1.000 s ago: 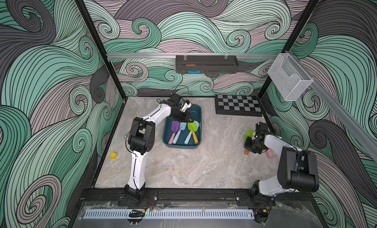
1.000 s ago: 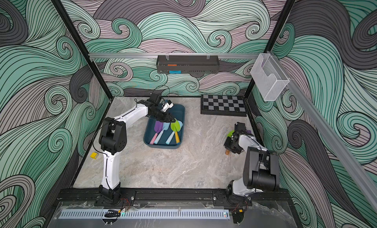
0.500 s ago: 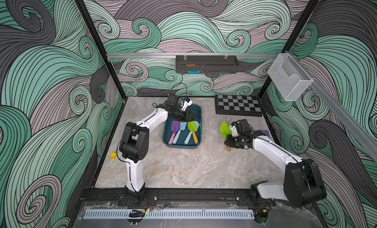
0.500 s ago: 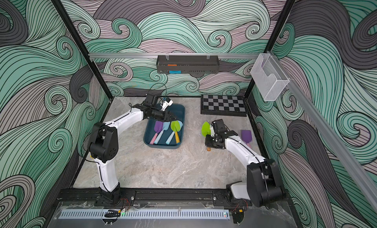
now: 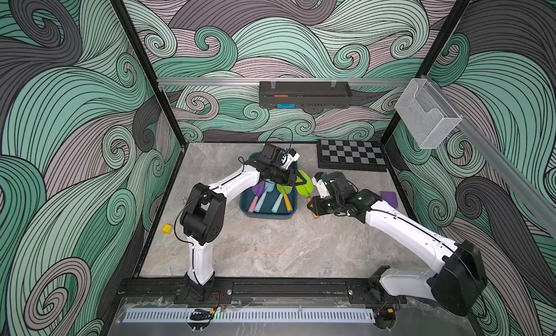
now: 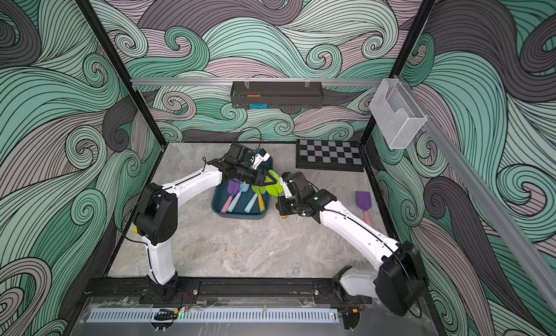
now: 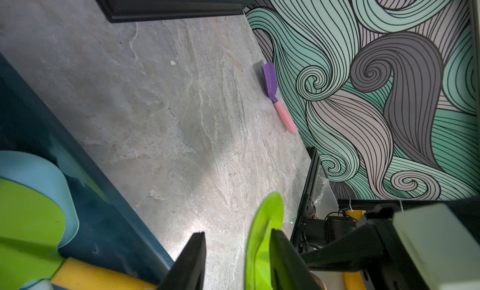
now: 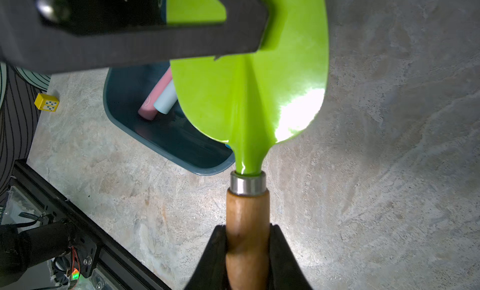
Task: Put the shovel into the storage box
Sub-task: Pick up the shovel from the center of the board, then place the shovel in the storage box.
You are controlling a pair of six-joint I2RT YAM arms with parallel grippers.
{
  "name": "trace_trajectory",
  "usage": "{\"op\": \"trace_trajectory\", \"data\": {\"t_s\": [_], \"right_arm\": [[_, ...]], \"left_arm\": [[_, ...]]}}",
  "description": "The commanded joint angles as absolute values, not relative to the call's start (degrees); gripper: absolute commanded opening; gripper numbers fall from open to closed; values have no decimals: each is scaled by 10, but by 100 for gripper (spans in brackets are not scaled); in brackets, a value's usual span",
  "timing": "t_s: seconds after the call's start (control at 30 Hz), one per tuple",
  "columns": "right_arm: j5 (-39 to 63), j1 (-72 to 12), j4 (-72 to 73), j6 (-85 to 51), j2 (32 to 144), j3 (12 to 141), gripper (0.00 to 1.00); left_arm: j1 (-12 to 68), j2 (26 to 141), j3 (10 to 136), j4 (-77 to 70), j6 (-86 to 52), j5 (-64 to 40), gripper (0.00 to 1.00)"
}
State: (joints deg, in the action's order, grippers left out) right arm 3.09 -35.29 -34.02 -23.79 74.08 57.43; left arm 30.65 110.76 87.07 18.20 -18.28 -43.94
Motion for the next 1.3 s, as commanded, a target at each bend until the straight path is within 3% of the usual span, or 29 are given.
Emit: {"op": "trace_trajectory", "data": {"t_s": [0.0, 0.07, 0.13, 0.2, 0.23, 0.27, 0.4, 0.47, 0.63, 0.8, 0.97, 1.07, 1.27], "right_arm": [[17, -365, -345, -247, 733, 589, 0], [13, -370, -344, -249, 731, 588, 0], [11, -372, -341, -249, 729, 586, 0], [11, -373, -337, -249, 723, 582, 12], [11, -374, -331, -249, 718, 578, 27], [11, -376, -326, -247, 712, 574, 35], [-8, -376, -305, -241, 671, 551, 56], [-37, -375, -306, -233, 646, 541, 61], [-57, -305, -343, -220, 617, 519, 63], [-25, -222, -346, -208, 599, 478, 64], [-68, -131, -398, -188, 622, 485, 65], [-32, -60, -402, -192, 619, 485, 66], [-28, -15, -402, -190, 599, 490, 66]], "left_arm": [[314, 1091, 885, 179, -184, -430, 25], [316, 1093, 885, 177, -187, -427, 8], [319, 1095, 885, 174, -190, -429, 0], [322, 1095, 886, 174, -189, -430, 0], [322, 1094, 886, 175, -188, -431, 0], [322, 1093, 886, 176, -188, -430, 0], [317, 1086, 889, 183, -175, -430, 0], [300, 1083, 902, 201, -165, -431, 0], [219, 1107, 975, 280, -115, -492, 0], [165, 1146, 1074, 427, -16, -444, 0], [153, 1226, 1178, 556, 61, -376, 0], [152, 1267, 1211, 589, 84, -342, 0], [152, 1319, 1239, 619, 108, -317, 0]]}}
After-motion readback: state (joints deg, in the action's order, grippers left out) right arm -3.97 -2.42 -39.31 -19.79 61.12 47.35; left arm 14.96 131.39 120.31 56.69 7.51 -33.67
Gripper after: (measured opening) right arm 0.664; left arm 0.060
